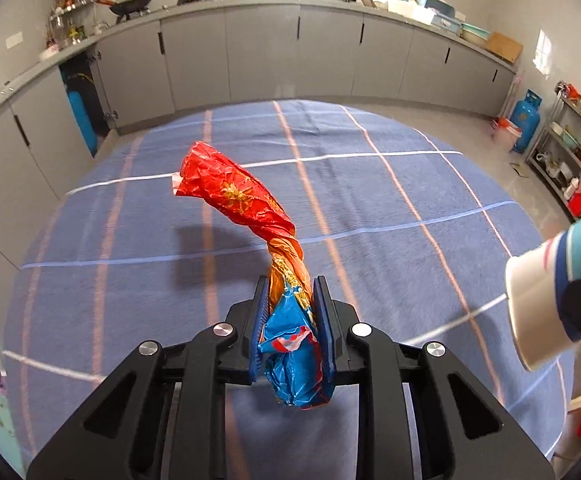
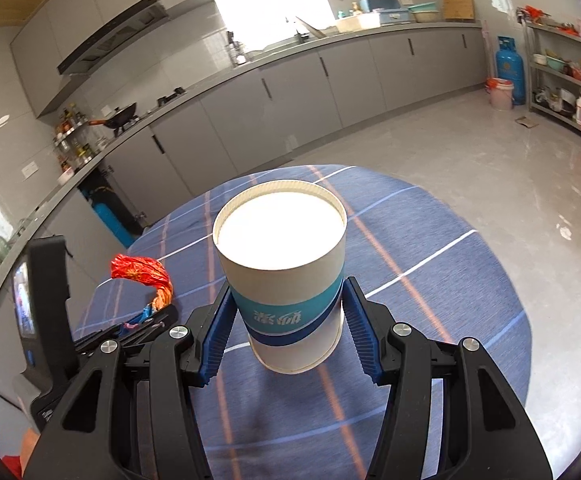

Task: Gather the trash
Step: 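Grasp the white paper cup with the right tool while the left tool grasps the red foil wrapper, then carry the paper cup and foil wrapper over the teal bucket with both tools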

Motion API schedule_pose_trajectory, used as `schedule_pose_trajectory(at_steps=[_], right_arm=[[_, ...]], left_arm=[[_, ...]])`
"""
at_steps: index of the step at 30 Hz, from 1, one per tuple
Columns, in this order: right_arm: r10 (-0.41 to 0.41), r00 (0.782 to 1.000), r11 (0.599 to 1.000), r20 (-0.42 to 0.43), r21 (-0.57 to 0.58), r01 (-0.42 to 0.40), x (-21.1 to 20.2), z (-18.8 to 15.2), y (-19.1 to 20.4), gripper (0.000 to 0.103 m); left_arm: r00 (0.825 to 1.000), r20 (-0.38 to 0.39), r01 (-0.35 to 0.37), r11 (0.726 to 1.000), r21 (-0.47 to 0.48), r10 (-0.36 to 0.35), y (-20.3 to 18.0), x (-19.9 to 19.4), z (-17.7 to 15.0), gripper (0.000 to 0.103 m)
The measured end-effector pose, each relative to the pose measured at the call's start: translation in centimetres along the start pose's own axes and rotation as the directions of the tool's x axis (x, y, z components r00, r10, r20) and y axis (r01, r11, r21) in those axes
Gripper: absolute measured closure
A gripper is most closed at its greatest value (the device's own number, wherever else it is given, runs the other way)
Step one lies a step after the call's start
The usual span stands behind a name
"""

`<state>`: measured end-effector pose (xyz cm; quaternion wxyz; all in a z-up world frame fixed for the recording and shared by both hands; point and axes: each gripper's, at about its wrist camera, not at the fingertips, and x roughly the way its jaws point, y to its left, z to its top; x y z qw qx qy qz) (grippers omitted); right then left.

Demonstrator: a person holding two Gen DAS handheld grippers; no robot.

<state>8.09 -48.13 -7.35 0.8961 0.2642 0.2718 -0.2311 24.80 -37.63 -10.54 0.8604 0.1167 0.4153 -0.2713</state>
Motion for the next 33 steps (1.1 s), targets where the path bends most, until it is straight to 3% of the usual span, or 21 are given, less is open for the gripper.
schedule_pose_trajectory(at_steps=[6,17,33], right_arm=[[0.045,0.999,0.998,-0.018,-0.040,-0.046,-1.0,-1.4,2.9,0.049],[0.132,0.988,0.979,-0.076,-0.147,-0.142,-2.6,-5.2,9.6,0.049],[0.214,0.968,0.924,-0.133,-0.294,-0.245,-3.8,-8.8,17.3,0.049]], left_arm=[[0.996,0.034,-0.079,0.997,0.000,0.079,3.4,-4.4,-2.7,0.080],[0.986,0.054,-0.152,0.986,-0.072,0.156,9.9,-10.4,-7.9,0.080],[0.965,0.076,-0.233,0.954,-0.189,0.251,17.2,-15.6,-12.4,0.080]])
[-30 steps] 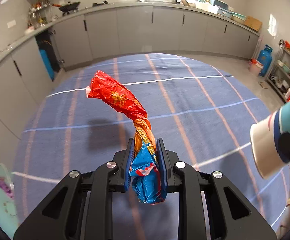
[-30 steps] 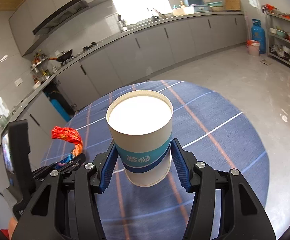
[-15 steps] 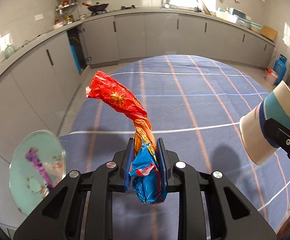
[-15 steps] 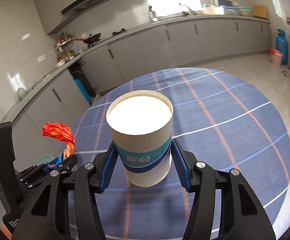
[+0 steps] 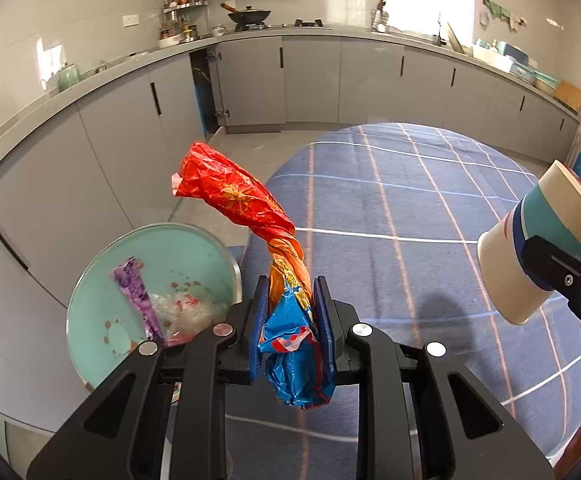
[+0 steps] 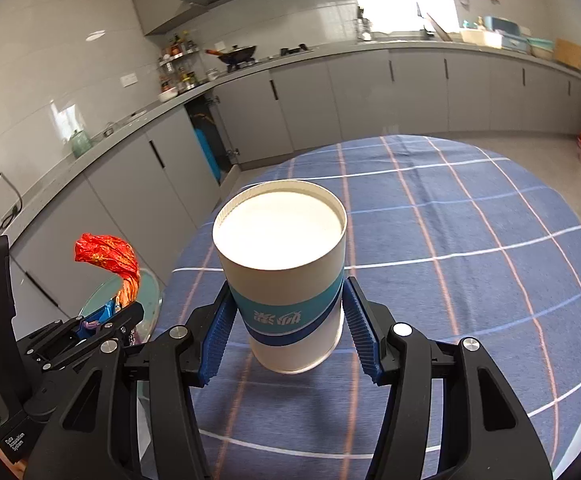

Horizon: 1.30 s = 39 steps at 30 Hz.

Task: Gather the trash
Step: 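Carry the paper cup and foil wrapper over the teal bucket with both tools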

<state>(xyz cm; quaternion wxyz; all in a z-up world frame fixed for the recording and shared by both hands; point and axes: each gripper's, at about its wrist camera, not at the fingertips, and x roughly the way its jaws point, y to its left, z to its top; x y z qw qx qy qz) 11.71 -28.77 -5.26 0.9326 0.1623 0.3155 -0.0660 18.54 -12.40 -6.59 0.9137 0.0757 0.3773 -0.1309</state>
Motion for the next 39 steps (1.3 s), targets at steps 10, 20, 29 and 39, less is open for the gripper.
schedule_pose_trajectory(at_steps=[10,20,29,39], right_arm=[[0.050,0.998,0.997,-0.024,-0.065,-0.052,0.8,-0.4,4.2,0.049],[0.116,0.991,0.983,-0.064,-0.135,-0.124,2.1,-1.3,9.2,0.049],[0.168,0.981,0.965,-0.094,-0.186,-0.183,2.6,-2.1,13.2,0.049],[0.179,0.975,0.955,-0.131,-0.215,-0.204,3.1,-3.5,15.1,0.049]], left_arm=[[0.999,0.017,-0.027,0.998,-0.058,0.028,3.8,-1.2,-0.9,0.080],[0.996,0.015,-0.081,0.989,-0.120,0.084,8.1,-2.1,-2.2,0.080],[0.993,0.004,-0.116,0.979,-0.169,0.118,11.4,-2.6,-3.4,0.080],[0.993,-0.012,-0.120,0.974,-0.190,0.120,12.9,-2.5,-4.9,0.080]])
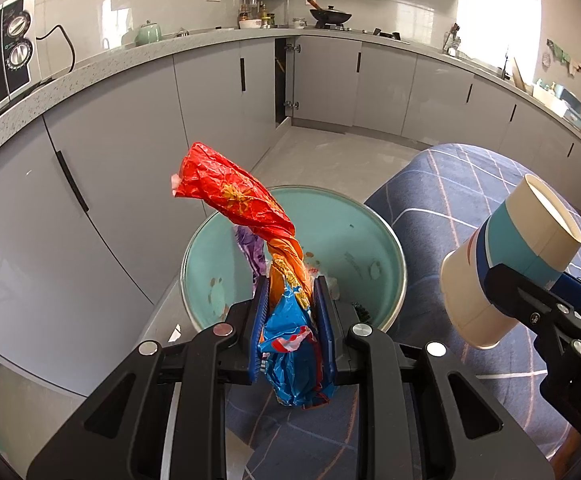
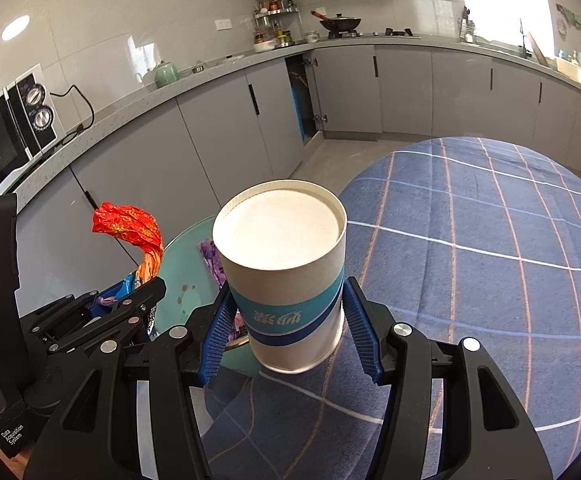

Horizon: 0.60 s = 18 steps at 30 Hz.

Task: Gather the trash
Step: 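Carry the paper cup and foil wrapper over the teal bucket with both tools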

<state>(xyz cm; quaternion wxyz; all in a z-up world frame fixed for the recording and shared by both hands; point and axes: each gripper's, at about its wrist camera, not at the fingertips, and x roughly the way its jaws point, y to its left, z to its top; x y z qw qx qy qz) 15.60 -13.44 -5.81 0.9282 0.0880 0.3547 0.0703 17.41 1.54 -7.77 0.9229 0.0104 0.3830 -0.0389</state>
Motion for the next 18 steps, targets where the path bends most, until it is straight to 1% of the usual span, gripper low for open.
schedule_pose_trajectory(at_steps=[9,14,18], right_arm=[[0.015,1.000,1.000,-0.021,-0.024,-0.016,0.7,-0.5,1.3,0.048],[0.037,0.999,0.999,-0.038,-0.032,-0.038,1.6,-0.2,2.3,0.048],[0.060,0.997,0.997,-0.050,-0.037,-0.062,2.5,0.2,3.2,0.048]], left_arm=[[1.000,-0.002,-0.010,1.000,-0.023,0.010,1.3,-0.1,-0.4,0.080],[0.999,-0.011,-0.034,0.998,-0.050,0.033,3.1,0.4,-0.6,0.080],[0.999,-0.023,-0.039,0.997,-0.066,0.037,4.2,1.0,-0.6,0.080]])
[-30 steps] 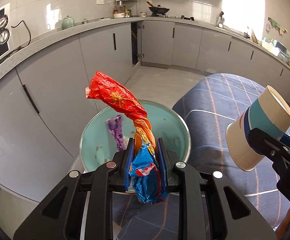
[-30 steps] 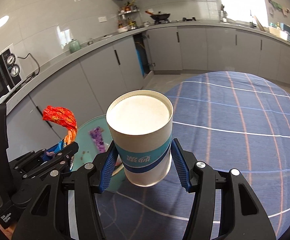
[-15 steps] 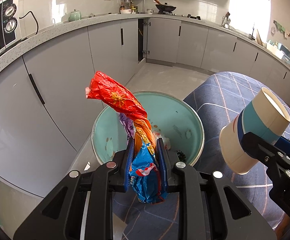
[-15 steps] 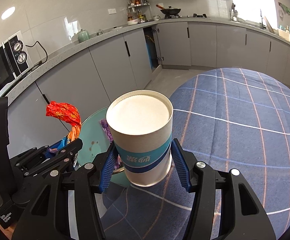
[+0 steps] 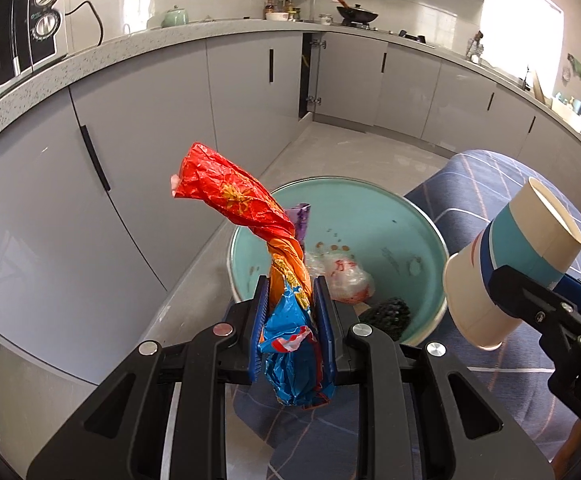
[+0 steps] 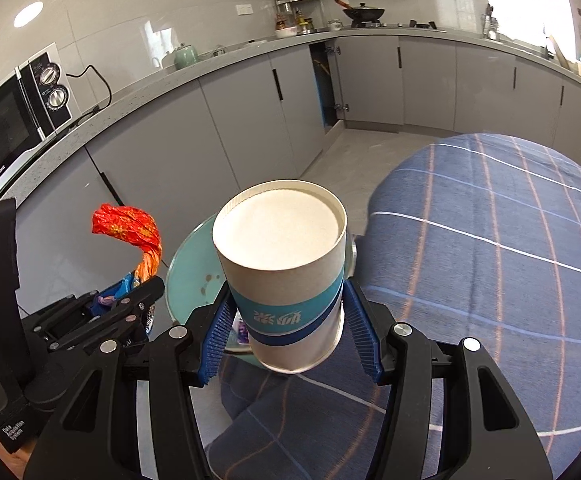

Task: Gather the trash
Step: 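Carry the paper cup and foil wrapper over the teal bucket with both tools, then open both tools to drop the cup and foil wrapper into the bucket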

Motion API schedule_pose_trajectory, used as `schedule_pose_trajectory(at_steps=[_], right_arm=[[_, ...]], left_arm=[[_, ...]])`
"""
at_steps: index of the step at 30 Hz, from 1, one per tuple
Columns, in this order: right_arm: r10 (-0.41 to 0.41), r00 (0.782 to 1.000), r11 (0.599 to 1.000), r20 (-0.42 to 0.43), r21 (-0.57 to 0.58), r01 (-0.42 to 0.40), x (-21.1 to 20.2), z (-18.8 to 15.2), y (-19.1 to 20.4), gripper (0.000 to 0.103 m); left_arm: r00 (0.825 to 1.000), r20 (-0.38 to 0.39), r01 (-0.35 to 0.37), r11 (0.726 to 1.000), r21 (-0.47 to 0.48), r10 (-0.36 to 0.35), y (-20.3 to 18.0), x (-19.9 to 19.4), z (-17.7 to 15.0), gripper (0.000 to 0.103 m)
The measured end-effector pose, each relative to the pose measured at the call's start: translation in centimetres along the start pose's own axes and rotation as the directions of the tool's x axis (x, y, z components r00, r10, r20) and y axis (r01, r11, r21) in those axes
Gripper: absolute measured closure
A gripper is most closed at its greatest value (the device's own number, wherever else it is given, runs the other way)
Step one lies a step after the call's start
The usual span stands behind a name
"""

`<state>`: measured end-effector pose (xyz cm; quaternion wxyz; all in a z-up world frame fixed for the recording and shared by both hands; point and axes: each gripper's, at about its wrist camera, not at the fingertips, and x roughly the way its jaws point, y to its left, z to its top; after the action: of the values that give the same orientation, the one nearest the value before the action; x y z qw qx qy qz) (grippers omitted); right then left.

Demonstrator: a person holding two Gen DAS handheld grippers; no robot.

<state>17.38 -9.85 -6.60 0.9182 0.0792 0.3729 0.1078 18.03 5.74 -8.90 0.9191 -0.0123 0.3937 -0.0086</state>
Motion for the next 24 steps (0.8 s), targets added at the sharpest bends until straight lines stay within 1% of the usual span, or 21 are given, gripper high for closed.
schedule_pose_trajectory(at_steps=[7,11,18,24], right_arm=[[0.026,0.999,1.000,-0.020,-0.002,-0.026,1.7,1.0,0.7,0.048],[0.031,0.999,0.999,-0.043,0.016,-0.031,2.9,1.4,0.3,0.048],[0.017,0.998,0.999,-0.052,0.043,-0.015,4.0,2.3,-0.9,0.048],[0.007,0.997,0.998,-0.082,0.056,-0.002,5.4,2.6,-1.9,0.048]], left_arm=[[1.000,-0.009,0.002,1.000,0.010,-0.002,0.1,1.1,0.7,0.080],[1.000,-0.010,0.013,1.000,0.024,-0.012,-0.3,1.7,1.1,0.080],[0.998,-0.036,0.054,0.997,0.053,-0.052,-1.3,3.7,2.1,0.080],[0.995,-0.065,0.073,0.996,0.045,-0.070,-1.3,5.3,2.6,0.080]])
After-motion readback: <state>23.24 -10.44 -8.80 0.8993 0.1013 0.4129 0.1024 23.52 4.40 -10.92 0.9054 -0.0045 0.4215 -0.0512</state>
